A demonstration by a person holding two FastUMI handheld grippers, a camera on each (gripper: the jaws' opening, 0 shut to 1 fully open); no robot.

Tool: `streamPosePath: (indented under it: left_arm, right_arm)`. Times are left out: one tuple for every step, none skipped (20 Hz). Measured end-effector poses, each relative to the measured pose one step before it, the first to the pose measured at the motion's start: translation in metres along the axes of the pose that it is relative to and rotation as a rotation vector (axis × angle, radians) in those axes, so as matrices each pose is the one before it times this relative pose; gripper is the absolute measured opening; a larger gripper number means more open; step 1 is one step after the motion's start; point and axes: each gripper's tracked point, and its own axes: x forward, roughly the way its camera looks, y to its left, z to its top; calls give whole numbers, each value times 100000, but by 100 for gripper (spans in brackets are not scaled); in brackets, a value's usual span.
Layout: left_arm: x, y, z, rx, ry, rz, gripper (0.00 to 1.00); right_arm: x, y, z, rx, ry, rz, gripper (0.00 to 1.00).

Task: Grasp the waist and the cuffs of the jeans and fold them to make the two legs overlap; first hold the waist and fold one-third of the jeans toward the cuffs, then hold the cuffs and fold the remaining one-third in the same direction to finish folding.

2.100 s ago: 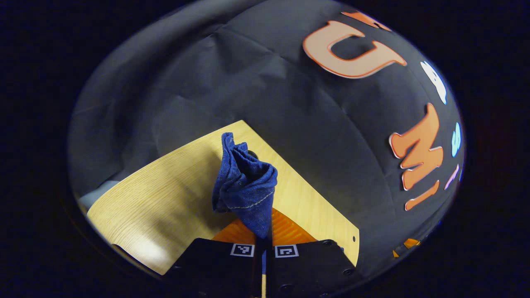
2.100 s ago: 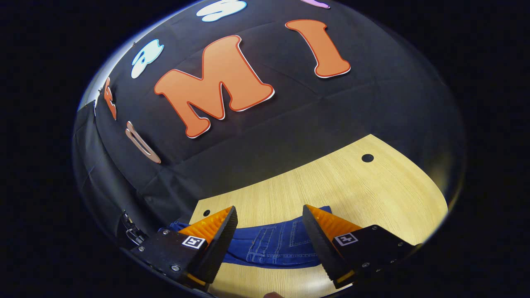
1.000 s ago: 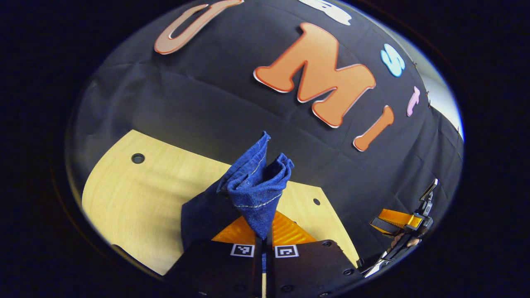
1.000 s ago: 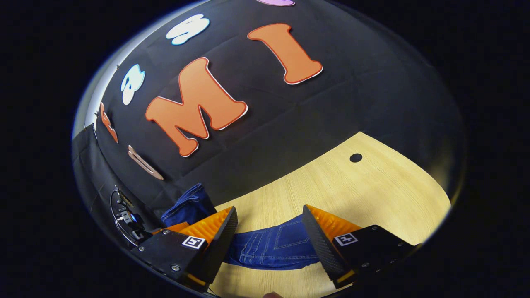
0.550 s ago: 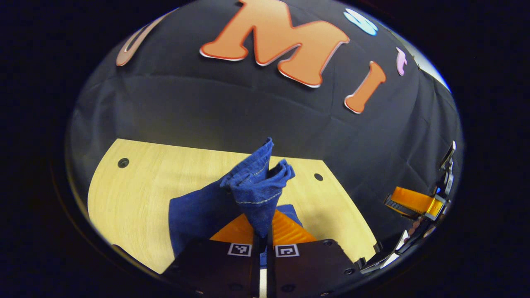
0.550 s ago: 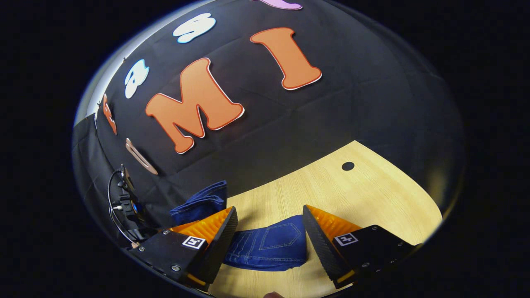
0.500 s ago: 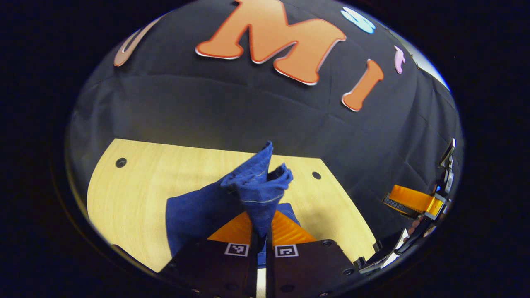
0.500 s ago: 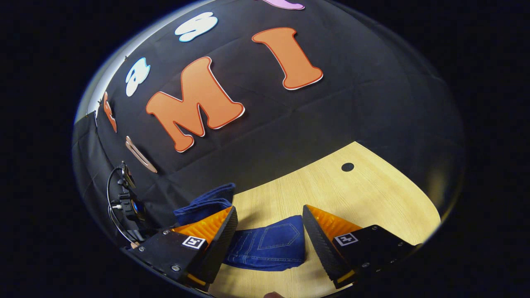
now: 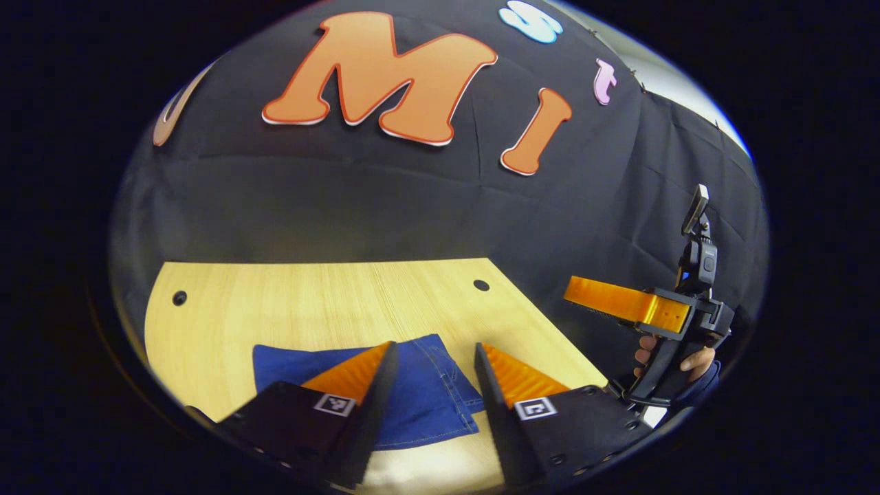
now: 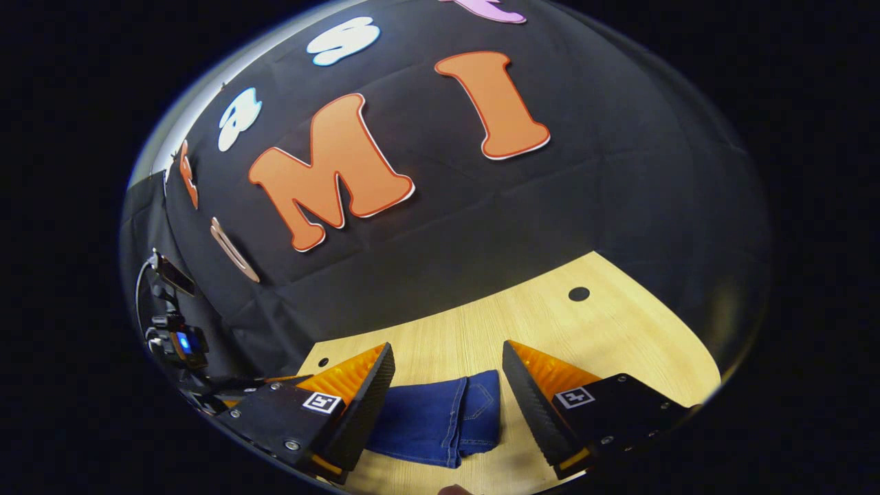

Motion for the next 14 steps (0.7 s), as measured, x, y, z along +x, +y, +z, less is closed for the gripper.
streamPosePath:
  left_arm:
    - [-665, 453, 585, 113, -2407, 1661, 77]
    - [-1062, 460, 603, -309, -2580, 1898, 83]
    - [-900, 484, 825, 78, -2851, 1633, 92]
    - [-716, 383, 690, -109, -3145, 2197, 92]
    - [-978, 767, 972, 522, -3355, 1922, 95]
    - [-458, 662, 921, 282, -3705, 2702, 95]
    - [-887, 716, 1049, 621, -3548, 2355, 95]
    - [-892, 1038, 979, 312, -4663, 3987, 95]
    - [-888, 902, 1249, 43, -6226, 2946, 96]
    - [-845, 812, 813, 472, -3714, 2225, 96]
    - [-784, 765, 480, 561, -2121, 3014, 96]
    - [-857, 711, 327, 1212, -2299, 2028, 96]
    - [-540, 639, 499, 907, -1808, 2038, 96]
    - [-505, 799, 156, -138, -1128, 1829, 96]
  right_arm:
    - [48, 443, 255, -2604, -1337, -431, 97]
    - [146, 540, 141, -2913, -1278, -624, 97]
    - [111, 604, 236, -3002, -1495, 16, 98]
    - [-47, 679, 326, -2780, -1449, -243, 97]
    - [21, 960, 382, -2885, -1702, 736, 97]
    - [-27, 676, 381, -2341, -1877, 179, 97]
    - [178, 1001, 616, -3120, -2104, 742, 97]
    - [-151, 509, 296, -2539, -1883, -384, 96]
    - [44, 560, 265, -2575, -1744, -492, 97]
    - [-103, 433, 322, -2208, -1862, -844, 97]
    - [174, 846, 194, -1656, -1586, 975, 100]
    - [-147, 579, 370, -1582, -1496, 173, 97]
    - [-58, 493, 323, -1761, -1978, 334, 97]
    - [190, 408, 284, -1609, -1771, -277, 97]
